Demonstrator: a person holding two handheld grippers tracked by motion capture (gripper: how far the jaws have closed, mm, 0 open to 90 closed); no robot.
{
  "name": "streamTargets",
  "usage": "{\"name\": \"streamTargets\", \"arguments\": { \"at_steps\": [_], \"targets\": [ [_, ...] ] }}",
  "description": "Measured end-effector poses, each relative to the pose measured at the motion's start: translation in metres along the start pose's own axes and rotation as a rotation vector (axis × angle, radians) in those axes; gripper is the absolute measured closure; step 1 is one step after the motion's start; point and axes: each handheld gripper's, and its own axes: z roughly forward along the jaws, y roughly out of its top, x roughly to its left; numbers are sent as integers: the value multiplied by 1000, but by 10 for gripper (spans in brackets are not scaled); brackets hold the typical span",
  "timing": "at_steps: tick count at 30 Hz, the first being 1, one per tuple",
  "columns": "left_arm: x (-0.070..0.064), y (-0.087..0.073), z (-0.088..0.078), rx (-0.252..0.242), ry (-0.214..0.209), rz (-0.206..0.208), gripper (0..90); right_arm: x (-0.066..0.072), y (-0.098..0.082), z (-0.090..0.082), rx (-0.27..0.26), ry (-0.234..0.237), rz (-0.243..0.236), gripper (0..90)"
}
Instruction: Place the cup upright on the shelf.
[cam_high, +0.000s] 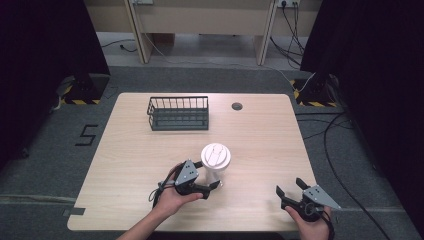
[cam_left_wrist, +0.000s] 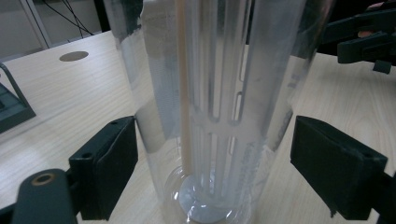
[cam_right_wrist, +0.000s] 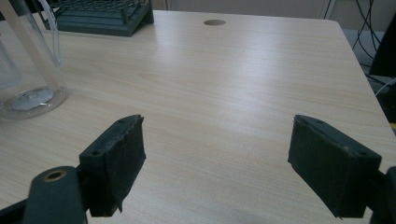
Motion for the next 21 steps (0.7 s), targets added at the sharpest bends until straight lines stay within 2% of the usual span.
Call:
{"name": "streamTargets", "arguments": {
  "at_steps": [14, 21],
  "targets": [
    [1, 3, 16, -18, 13, -3, 145, 0, 0, 0, 1, 5, 5, 197],
    [1, 1, 17, -32, 10, -10, 173, 0, 0, 0, 6, 5, 4, 200]
  ]
}}
